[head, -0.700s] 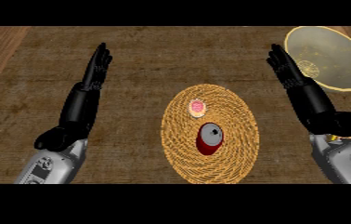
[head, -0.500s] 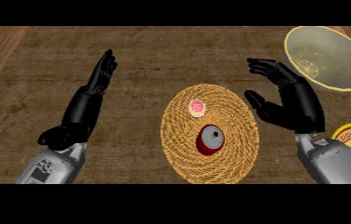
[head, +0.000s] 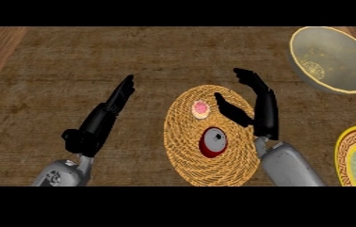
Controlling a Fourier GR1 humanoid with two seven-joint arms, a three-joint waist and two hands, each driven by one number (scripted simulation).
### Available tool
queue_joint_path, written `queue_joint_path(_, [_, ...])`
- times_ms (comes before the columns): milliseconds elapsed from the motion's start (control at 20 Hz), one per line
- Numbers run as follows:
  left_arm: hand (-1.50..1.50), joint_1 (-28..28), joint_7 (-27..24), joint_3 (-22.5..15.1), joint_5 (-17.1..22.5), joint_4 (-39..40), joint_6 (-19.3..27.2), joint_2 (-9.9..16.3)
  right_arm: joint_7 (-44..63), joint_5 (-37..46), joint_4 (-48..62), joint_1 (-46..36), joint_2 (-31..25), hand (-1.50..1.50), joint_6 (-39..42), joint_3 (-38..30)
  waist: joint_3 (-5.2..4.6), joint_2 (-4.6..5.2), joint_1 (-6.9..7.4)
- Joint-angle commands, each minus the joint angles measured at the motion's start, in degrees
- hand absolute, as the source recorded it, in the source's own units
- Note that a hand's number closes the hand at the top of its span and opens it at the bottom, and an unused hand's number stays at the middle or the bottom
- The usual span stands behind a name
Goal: Pick the cupcake from the placemat and place it in the bowl
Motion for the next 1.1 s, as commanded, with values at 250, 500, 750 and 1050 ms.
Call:
queue_joint_path(250, [0.00, 0.6, -1.2, 0.7, 1.1, 2.2, -3.3, -0.3, 26.9, 16.2, 8.8, -15.8, -3.4, -1.50, 12.6, 9.5, -0.12, -0.39, -0.05])
queue_joint_path(500, [0.00, -0.9, 2.5, 0.7, 1.1, -0.6, -2.7, 0.1, 39.7, 11.1, 9.2, -20.7, -7.3, -1.50, 34.6, 13.1, -0.15, -0.80, 0.44])
queue_joint_path(750, [0.00, 0.8, 0.4, 0.6, 0.9, 1.1, -3.4, -0.4, 53.4, -1.8, 8.4, -29.3, -2.6, -1.50, 51.8, 9.9, -0.05, -0.34, 0.78])
queue_joint_path(1050, [0.00, 1.6, 0.7, 2.7, 1.9, -0.3, -5.5, 1.8, 64.4, -10.9, 11.1, -35.7, 0.8, -1.50, 58.6, 5.5, 0.10, -0.35, 0.40])
